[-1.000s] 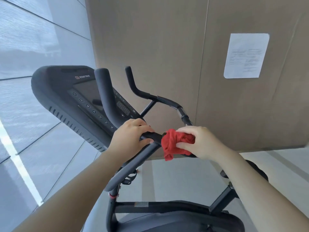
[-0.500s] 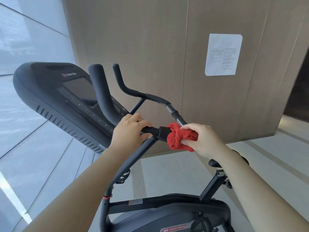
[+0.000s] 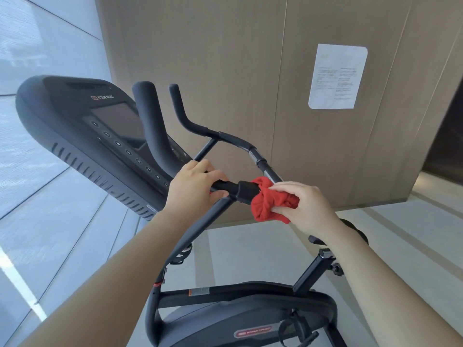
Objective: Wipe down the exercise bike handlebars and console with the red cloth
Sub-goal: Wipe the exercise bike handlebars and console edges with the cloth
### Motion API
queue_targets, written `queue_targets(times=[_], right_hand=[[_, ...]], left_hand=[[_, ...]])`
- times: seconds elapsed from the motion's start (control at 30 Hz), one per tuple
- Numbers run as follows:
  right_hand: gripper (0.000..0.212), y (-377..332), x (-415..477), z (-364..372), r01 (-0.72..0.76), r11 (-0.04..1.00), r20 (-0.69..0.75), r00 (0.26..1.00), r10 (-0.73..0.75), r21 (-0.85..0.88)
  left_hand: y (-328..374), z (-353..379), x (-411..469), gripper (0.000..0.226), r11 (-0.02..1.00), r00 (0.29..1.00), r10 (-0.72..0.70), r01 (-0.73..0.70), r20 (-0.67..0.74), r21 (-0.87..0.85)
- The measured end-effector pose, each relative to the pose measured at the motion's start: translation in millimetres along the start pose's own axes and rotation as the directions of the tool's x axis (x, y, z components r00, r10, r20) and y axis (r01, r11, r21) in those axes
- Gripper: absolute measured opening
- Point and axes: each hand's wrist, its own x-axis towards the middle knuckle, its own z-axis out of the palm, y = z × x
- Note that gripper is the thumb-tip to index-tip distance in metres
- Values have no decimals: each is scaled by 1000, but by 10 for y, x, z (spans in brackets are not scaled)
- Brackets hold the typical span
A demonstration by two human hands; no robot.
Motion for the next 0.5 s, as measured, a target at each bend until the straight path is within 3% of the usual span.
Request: queue_targets(times=[0.23, 0.5], right_hand=[[36, -271, 188, 216, 124, 992, 12, 992, -124, 12], [36, 163, -95, -21, 20, 997, -29, 999, -18, 81]], left_hand=[[24, -11, 1, 27, 1000, 1000, -18, 18, -7, 6], [33, -31, 2, 25, 1000, 1000, -12, 12, 5, 8]])
